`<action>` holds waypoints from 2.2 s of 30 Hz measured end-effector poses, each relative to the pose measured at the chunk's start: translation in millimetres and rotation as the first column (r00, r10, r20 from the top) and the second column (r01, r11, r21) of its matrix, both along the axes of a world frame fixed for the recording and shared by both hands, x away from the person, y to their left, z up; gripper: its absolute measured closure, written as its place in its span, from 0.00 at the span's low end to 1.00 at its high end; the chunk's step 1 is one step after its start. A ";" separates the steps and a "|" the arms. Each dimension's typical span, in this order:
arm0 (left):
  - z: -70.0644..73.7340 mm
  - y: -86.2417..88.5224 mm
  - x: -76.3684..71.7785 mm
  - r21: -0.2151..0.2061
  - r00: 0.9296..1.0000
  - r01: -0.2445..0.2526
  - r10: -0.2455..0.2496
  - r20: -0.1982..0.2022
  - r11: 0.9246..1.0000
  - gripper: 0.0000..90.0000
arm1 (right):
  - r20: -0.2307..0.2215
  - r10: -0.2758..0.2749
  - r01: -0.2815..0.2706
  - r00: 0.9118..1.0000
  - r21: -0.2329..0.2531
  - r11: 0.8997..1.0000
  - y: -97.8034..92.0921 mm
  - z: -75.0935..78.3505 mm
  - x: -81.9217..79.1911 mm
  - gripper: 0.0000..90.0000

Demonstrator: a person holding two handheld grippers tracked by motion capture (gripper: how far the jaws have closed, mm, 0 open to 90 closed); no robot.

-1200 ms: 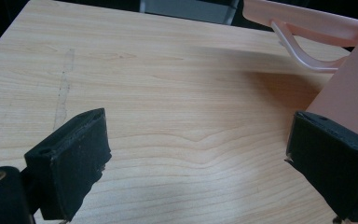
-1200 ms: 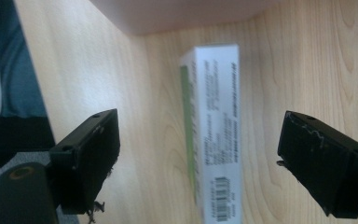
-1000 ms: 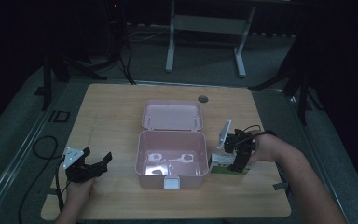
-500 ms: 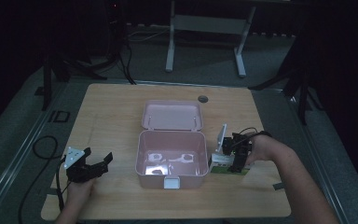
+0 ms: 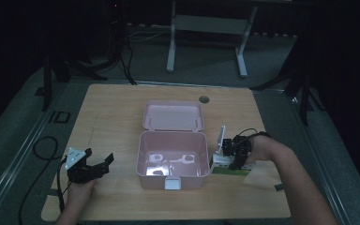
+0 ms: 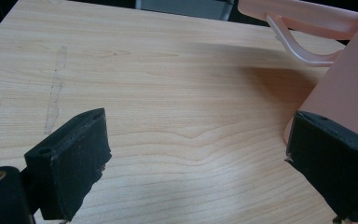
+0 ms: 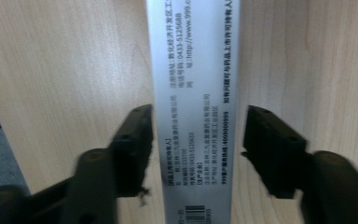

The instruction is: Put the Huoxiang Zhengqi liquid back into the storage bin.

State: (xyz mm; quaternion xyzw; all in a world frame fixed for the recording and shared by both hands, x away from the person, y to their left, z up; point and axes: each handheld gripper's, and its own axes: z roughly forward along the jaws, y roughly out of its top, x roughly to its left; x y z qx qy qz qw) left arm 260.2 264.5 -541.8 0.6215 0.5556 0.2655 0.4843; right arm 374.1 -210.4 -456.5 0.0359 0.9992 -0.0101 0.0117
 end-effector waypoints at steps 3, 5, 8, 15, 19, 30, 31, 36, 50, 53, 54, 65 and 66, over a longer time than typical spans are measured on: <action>0.1 0.0 -0.1 -0.001 1.000 0.000 0.000 0.000 1.000 0.07 | -0.004 0.005 -0.005 1.000 -0.009 1.000 0.3 0.1 0.2 0.59; 0.1 0.1 -0.1 -0.001 1.000 0.000 0.000 0.000 1.000 0.07 | -0.013 0.008 -0.008 1.000 -0.013 1.000 0.3 0.3 0.3 0.63; 0.0 0.2 0.1 -0.001 1.000 -0.001 0.001 0.000 1.000 0.07 | -0.019 0.012 -0.012 1.000 -0.011 1.000 0.5 0.9 -0.3 0.68; 0.1 0.6 0.1 -0.002 1.000 -0.003 0.003 0.001 1.000 0.07 | -0.025 0.020 -0.020 0.999 -0.030 0.999 2.4 1.1 -0.5 0.69; 0.0 0.9 0.2 -0.003 1.000 -0.004 0.004 0.000 1.000 0.07 | -0.018 0.028 -0.028 0.999 -0.039 0.999 2.4 1.2 -1.7 0.69; 0.1 1.4 0.3 -0.004 1.000 -0.006 0.006 -0.001 1.000 0.07 | 0.019 0.004 -0.003 1.000 -0.031 1.000 2.0 29.0 -6.9 0.69; 0.1 1.5 0.3 -0.004 1.000 -0.007 0.007 -0.001 1.000 0.07 | 0.026 -0.010 0.011 1.000 -0.033 0.999 2.2 32.9 -7.1 0.69; 0.2 1.8 0.3 -0.003 1.000 -0.010 0.010 0.000 1.000 0.07 | 0.035 -0.031 0.032 0.999 -0.033 0.999 3.5 52.4 -11.3 0.69; 0.0 2.0 0.7 -0.004 1.000 -0.011 0.011 -0.001 1.000 0.07 | 0.079 -0.026 0.024 0.997 0.021 0.999 11.2 114.4 -28.8 0.69; 0.0 1.9 0.7 -0.005 1.000 -0.011 0.011 -0.001 1.000 0.07 | 0.080 -0.017 0.014 0.997 0.033 0.999 14.8 125.3 -33.9 0.69; 0.1 2.1 0.7 -0.005 1.000 -0.011 0.011 0.001 1.000 0.07 | 0.083 -0.016 0.013 0.996 0.036 0.999 16.2 128.3 -35.3 0.69; 0.0 2.1 0.9 -0.009 1.000 -0.015 0.015 -0.001 1.000 0.07 | 0.103 -0.006 0.005 0.995 0.014 1.000 38.6 148.6 -48.4 0.69; 0.0 2.2 1.0 -0.008 1.000 -0.015 0.015 -0.002 1.000 0.07 | 0.105 -0.004 0.003 0.994 0.013 1.000 40.9 150.6 -49.1 0.69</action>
